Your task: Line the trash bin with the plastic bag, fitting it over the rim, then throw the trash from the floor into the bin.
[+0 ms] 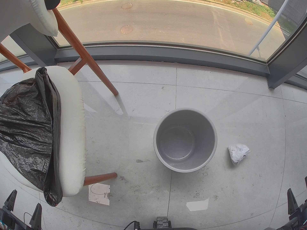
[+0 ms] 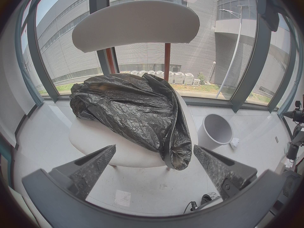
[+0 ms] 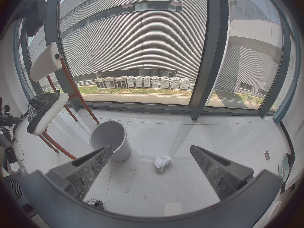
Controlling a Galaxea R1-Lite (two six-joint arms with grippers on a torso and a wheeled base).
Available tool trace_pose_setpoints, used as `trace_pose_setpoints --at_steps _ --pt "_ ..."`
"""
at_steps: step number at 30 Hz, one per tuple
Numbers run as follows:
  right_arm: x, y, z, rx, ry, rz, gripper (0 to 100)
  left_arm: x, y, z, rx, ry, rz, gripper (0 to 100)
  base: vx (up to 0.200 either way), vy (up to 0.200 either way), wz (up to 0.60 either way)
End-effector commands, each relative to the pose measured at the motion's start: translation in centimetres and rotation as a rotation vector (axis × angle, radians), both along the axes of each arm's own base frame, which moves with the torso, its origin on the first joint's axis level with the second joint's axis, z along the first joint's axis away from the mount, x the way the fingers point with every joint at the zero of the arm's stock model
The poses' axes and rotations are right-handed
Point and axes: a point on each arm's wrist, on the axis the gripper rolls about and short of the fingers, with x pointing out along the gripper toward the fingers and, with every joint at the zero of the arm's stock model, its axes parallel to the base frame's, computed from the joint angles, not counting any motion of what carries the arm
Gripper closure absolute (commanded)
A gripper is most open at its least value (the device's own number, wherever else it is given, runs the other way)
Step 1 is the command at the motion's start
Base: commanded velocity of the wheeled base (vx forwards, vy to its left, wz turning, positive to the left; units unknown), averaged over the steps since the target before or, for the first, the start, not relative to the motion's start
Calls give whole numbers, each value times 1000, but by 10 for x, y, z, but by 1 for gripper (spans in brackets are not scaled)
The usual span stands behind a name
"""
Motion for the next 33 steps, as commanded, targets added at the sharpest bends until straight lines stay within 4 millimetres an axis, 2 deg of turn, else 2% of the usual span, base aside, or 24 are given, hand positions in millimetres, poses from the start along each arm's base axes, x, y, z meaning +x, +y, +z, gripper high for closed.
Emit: trace_pose_setpoints --at_steps 1,2,7,9,10,12,14,16,19,23,25,26,28,33 --pt "1 0 -5 0 18 0 0 1 0 -5 0 18 1 0 0 0 0" --pt "1 0 -5 0 17 1 0 1 -1 -3 77 -9 -43 0 0 0 0" --pt "1 0 -5 3 17 0 0 1 -1 -1 78 -29 -51 0 0 0 0" --pt "1 0 -5 4 17 -2 0 -4 -1 19 41 -162 -21 0 0 0 0" --pt "1 0 -5 6 17 -2 0 -6 1 39 -62 -247 37 0 0 0 0" --pt "1 0 -5 3 17 0 0 0 3 53 -203 -236 97 0 0 0 0" --pt "1 0 -5 4 17 0 0 1 2 69 -157 -227 51 0 0 0 0" --pt "1 0 -5 4 17 -2 0 4 1 80 -35 -201 -28 0 0 0 0" --pt "1 0 -5 3 17 0 0 18 -2 97 81 -118 -124 0 0 0 0" --pt "1 0 -5 3 17 -2 0 42 -7 133 58 -67 -288 0 0 0 0" --pt "1 0 -5 3 17 0 0 55 -8 142 -5 -21 -324 0 0 0 0" --pt "1 0 -5 3 17 0 0 55 -8 142 -5 -21 -324 0 0 0 0" --pt "1 0 -5 3 17 0 0 69 -9 150 -143 42 -338 0 0 0 0" --pt "1 0 -5 4 14 0 0 90 -12 145 -205 159 -373 0 0 0 0"
